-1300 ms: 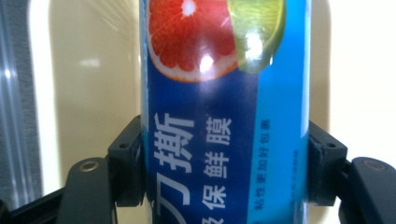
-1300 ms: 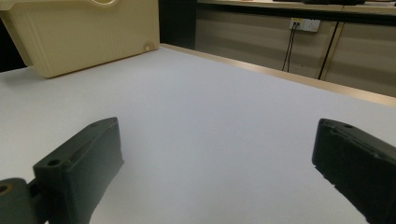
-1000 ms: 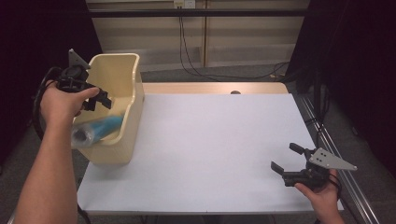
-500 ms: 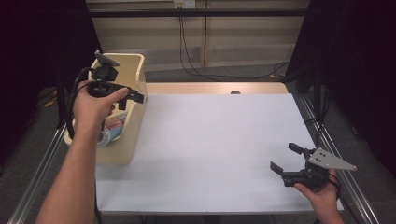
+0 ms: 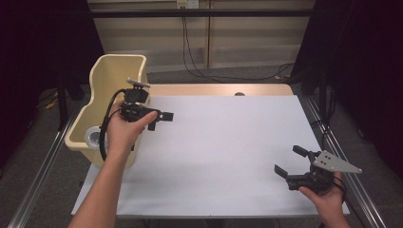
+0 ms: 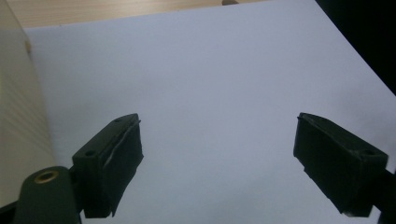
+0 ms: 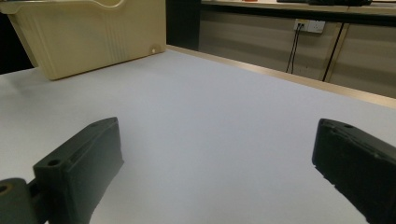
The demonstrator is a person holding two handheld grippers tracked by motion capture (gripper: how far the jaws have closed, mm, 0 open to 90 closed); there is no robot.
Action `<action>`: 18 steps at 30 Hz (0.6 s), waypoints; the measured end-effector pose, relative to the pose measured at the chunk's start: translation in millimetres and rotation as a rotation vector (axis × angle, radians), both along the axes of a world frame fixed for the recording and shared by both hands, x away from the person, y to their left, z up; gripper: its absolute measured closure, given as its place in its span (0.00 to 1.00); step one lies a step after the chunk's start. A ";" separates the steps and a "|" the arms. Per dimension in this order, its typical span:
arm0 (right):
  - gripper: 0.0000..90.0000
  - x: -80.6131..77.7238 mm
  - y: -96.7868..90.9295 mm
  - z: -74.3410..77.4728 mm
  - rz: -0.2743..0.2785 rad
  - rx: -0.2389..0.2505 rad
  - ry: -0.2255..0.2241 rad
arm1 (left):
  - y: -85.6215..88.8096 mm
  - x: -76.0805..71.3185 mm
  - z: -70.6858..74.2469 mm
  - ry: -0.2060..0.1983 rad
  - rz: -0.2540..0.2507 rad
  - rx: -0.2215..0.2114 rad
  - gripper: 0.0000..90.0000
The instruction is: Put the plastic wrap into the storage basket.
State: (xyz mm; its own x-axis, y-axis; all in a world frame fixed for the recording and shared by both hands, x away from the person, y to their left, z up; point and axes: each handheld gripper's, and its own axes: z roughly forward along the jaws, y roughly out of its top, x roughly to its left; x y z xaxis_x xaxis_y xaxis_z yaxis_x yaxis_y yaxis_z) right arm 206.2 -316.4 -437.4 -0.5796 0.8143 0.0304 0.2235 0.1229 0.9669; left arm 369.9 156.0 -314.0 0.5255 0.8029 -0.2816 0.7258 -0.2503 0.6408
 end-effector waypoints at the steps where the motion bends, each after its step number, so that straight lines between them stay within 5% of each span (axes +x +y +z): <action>1: 0.02 0.0 0.1 0.1 0.000 -0.002 -0.001 | -1.7 -1.3 -3.5 -0.003 0.001 -0.008 0.16; 6: 0.02 0.0 0.6 -0.4 0.000 -0.002 0.000 | -6.9 -10.9 -27.8 -0.027 -0.019 -0.042 0.16; 10: 0.02 0.0 1.0 -0.7 0.001 -0.001 0.003 | -8.5 -18.7 -44.3 -0.085 -0.040 -0.066 0.15; 18: 0.02 0.1 1.6 -1.0 0.002 -0.006 0.003 | -9.6 -35.3 -62.2 -0.174 -0.084 -0.074 0.13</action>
